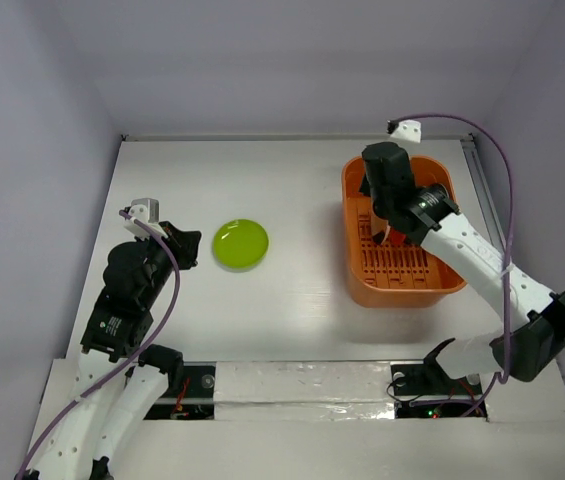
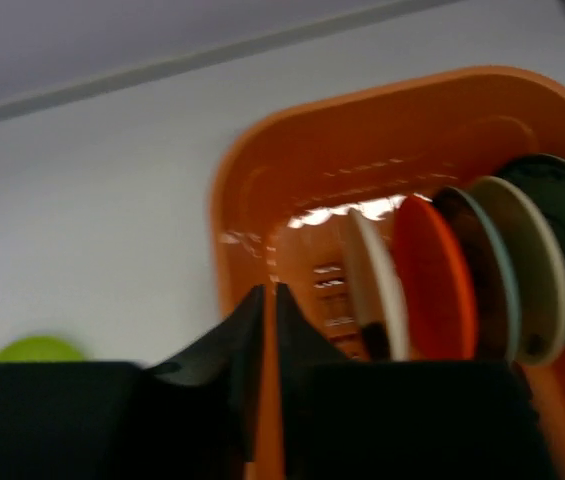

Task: Unload the plates from the dish rack

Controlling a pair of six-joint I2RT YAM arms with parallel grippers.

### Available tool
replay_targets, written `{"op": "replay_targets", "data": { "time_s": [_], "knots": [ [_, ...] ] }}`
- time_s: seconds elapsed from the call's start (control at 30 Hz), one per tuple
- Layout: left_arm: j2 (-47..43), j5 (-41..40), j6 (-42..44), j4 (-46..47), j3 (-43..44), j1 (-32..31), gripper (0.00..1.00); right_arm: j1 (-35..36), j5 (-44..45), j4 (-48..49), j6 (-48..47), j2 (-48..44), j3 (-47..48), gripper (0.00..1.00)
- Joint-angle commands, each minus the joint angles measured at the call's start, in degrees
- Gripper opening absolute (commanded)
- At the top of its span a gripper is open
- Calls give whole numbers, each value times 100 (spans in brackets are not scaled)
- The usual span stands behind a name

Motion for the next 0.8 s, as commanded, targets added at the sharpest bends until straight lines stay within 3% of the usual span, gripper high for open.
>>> {"op": "replay_targets", "data": {
  "time_s": [0.0,0.07,0.13,0.53,0.77],
  "knots": [
    [39,22,13,186,-3,-37,1,-467,249,-642,-99,26,-562,26],
    [30,-4,-4,177,6,-37,9,-530,336,-686,-126,78,-659,45],
    [30,-4,-4,168,6,-37,15,-583,284,-809,-135,227,-642,48],
    [4,4,-13,168,6,-37,21,-873,661,-854,-126,1106,-712,46],
    [4,-13,-13,160,6,-37,21,-988,871,-782,-301,1423,-563,28]
  ]
}}
